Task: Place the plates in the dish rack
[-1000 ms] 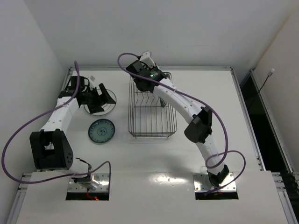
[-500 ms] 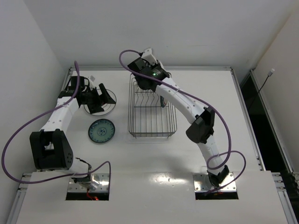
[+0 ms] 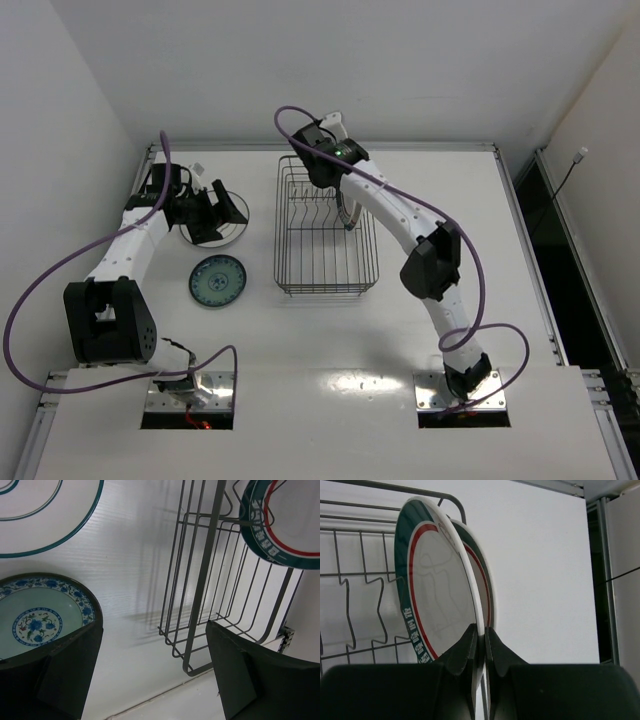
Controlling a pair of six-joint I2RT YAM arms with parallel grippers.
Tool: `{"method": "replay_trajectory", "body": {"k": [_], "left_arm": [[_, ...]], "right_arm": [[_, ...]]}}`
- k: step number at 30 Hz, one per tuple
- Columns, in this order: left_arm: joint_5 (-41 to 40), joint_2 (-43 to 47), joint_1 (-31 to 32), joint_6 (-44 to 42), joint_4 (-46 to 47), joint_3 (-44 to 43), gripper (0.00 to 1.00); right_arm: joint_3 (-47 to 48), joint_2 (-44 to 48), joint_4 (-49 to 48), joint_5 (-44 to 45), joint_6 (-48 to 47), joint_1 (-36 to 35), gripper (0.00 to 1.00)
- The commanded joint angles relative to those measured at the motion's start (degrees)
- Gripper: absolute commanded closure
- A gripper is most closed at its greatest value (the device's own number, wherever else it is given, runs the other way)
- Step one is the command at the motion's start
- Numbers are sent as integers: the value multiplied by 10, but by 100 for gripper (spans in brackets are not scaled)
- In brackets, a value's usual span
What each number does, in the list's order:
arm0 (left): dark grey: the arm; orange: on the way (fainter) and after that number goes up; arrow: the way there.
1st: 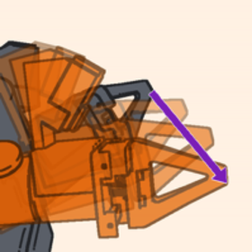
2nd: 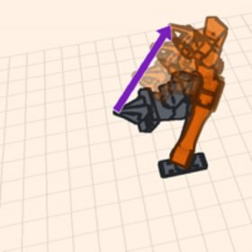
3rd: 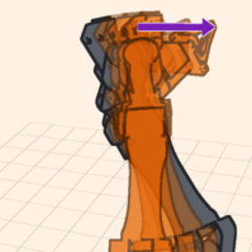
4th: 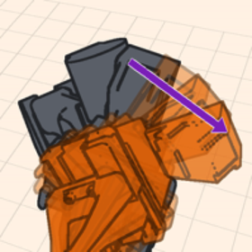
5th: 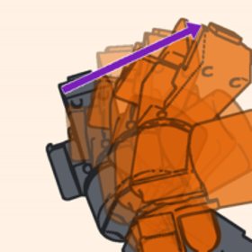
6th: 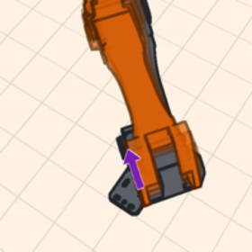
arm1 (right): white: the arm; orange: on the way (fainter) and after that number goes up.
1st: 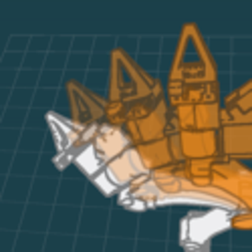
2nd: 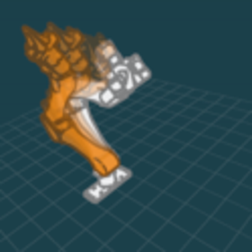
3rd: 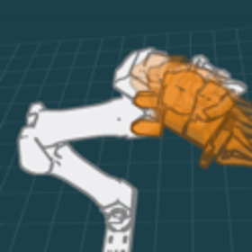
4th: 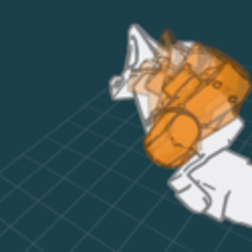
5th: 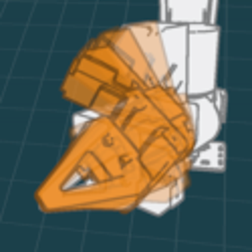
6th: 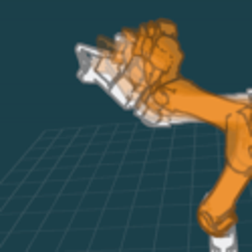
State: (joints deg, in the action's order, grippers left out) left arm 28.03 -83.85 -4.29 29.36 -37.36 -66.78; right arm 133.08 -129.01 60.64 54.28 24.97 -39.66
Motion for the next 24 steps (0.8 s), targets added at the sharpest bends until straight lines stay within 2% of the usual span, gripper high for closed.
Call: {"method": "replay_trajectory", "body": {"k": [1,7,11,17,19,20,21,24], "left_arm": [[1,17,-7,-8,-3,2,18],[-17,11,-13,-8,-3,2,18],[-56,5,-26,10,-17,2,18],[-170,5,-42,40,-59,-4,18],[-184,5,-55,51,-64,-4,18],[-191,5,-55,51,-64,-4,18],[-192,11,-61,56,-64,2,18],[-206,11,-83,71,-58,15,16]], "right_arm": [[-6,-7,5,-33,30,11,100],[-26,-2,-6,-127,46,30,93],[-32,3,-6,-152,46,30,90],[-37,9,-1,-164,46,30,88],[-37,16,-1,-164,46,30,79],[-37,25,-1,-164,46,30,72],[-37,31,-1,-164,46,30,58],[-5,60,6,-188,34,30,41]]}}
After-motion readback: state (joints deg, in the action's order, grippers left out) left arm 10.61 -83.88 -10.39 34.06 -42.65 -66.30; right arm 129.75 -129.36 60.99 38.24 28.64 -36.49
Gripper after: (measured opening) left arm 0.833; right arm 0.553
